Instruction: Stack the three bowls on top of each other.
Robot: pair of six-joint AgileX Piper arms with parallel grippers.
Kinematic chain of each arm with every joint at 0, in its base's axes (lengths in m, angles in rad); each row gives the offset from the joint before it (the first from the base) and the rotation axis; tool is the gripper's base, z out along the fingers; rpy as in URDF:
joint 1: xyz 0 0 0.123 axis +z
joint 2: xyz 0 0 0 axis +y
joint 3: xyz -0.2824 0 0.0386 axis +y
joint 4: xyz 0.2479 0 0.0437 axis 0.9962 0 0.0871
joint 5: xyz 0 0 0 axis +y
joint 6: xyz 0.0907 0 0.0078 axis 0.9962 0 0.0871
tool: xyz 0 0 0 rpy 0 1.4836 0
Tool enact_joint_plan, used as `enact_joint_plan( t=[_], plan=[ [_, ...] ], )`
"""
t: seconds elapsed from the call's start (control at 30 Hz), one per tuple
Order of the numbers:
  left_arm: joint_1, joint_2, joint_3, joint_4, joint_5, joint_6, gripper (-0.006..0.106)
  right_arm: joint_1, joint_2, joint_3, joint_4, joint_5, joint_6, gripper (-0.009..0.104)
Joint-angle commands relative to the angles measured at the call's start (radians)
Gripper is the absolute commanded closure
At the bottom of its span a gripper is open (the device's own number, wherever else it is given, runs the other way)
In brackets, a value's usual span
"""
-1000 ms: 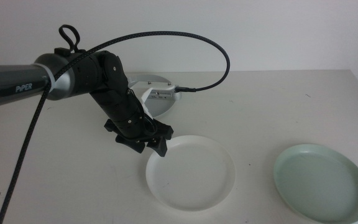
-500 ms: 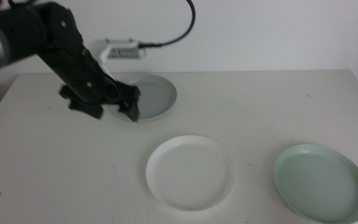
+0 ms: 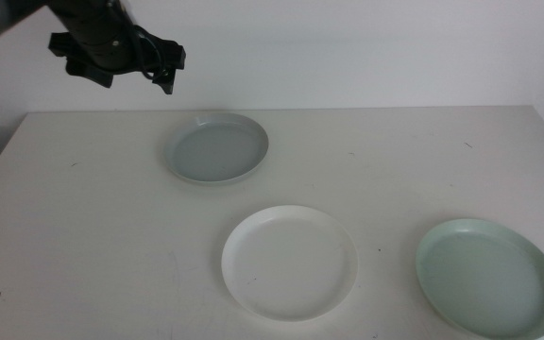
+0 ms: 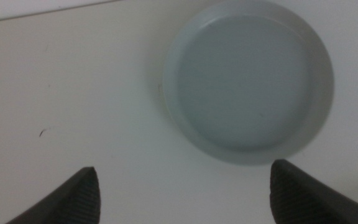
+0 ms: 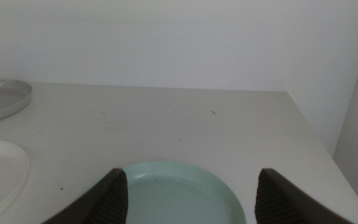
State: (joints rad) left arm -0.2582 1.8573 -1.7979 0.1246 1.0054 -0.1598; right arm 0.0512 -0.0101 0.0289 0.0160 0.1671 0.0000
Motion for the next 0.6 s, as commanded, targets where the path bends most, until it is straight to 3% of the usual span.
enact_joint_plan(
  t=[0.0,0.43,0.57],
  plan=[
    [0.016,0.015,-0.091,-0.004,-0.01,-0.017,-0.004,-0.007,-0.027,-0.008,-0.006,-0.082,-0.009,0.043],
    [0.127,0.404,-0.409,-0.213,-0.022,0.08,-0.004,-0.007,-0.027,-0.008,-0.006,-0.082,-0.009,0.043],
    [0.131,0.487,-0.467,-0.22,-0.052,0.08,-0.004,-0.007,-0.027,-0.008,-0.006,-0.082,-0.009,0.043]
  ],
)
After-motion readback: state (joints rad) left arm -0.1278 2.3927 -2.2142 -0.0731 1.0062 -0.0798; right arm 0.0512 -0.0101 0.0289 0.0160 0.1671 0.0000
